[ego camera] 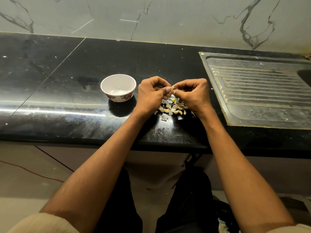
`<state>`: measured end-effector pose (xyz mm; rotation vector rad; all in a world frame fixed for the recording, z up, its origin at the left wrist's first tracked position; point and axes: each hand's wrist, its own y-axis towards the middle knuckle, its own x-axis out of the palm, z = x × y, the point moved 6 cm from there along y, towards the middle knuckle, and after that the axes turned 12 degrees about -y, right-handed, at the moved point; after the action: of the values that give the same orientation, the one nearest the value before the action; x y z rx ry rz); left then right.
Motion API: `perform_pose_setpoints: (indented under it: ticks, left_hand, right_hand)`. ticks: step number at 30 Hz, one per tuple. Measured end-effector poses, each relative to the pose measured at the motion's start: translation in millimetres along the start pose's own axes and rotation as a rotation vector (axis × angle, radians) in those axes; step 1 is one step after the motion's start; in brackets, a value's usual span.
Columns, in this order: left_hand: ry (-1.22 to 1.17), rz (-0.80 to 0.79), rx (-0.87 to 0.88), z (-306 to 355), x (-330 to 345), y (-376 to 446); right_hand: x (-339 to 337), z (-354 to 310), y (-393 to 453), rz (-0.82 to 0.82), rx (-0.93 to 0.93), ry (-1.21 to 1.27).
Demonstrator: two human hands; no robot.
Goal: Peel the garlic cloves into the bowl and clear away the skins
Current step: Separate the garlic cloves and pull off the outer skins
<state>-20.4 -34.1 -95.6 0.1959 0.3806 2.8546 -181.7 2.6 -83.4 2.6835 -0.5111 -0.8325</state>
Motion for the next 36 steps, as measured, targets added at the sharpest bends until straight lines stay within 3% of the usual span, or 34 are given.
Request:
perform_pose_setpoints:
  ticks: [9,22,36]
  left_hand:
    - [0.051,-0.024,0.002,-2.1,0.0,2.8]
    - [0.11,0.035,0.016,-0.4,-0.6,-0.3]
    - [0.163,0.035,0.063,3.4,2.4,-2.6]
  right_hand:
    - [2.9,-1.8,-2.7,-0.103,0.043,0.131]
    - [2.7,2.8,1.5,-0.064,-0.012,-0.103]
    - [4.4,-1.7,-0.3,-0.006,-0.026,-0.164]
